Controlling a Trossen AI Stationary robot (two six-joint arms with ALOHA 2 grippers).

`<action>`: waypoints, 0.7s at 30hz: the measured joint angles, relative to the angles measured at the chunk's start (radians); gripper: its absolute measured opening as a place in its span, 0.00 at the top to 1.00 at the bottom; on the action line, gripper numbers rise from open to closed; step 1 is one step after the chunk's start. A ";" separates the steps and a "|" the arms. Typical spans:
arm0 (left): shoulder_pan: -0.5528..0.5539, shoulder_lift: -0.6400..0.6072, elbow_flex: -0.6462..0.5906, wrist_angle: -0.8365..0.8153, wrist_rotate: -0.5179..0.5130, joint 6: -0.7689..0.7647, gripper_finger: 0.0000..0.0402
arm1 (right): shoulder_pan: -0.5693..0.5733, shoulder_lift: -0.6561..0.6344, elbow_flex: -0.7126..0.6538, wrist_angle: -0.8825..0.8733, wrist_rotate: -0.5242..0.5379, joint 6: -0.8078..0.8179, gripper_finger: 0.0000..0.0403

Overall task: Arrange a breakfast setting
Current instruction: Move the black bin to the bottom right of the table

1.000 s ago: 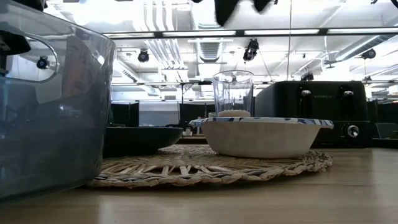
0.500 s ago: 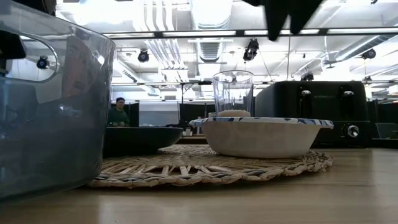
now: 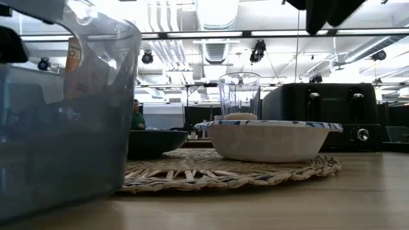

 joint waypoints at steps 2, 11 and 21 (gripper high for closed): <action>0.001 0.024 0.031 -0.032 -0.001 0.026 0.90 | 0.005 0.001 -0.010 -0.001 0.000 0.006 0.74; 0.001 0.114 0.184 -0.178 -0.042 0.036 0.90 | 0.022 0.010 -0.028 -0.001 -0.001 0.055 0.74; 0.000 0.253 0.403 -0.247 -0.203 0.043 0.90 | 0.025 0.010 -0.028 -0.001 -0.018 0.178 0.74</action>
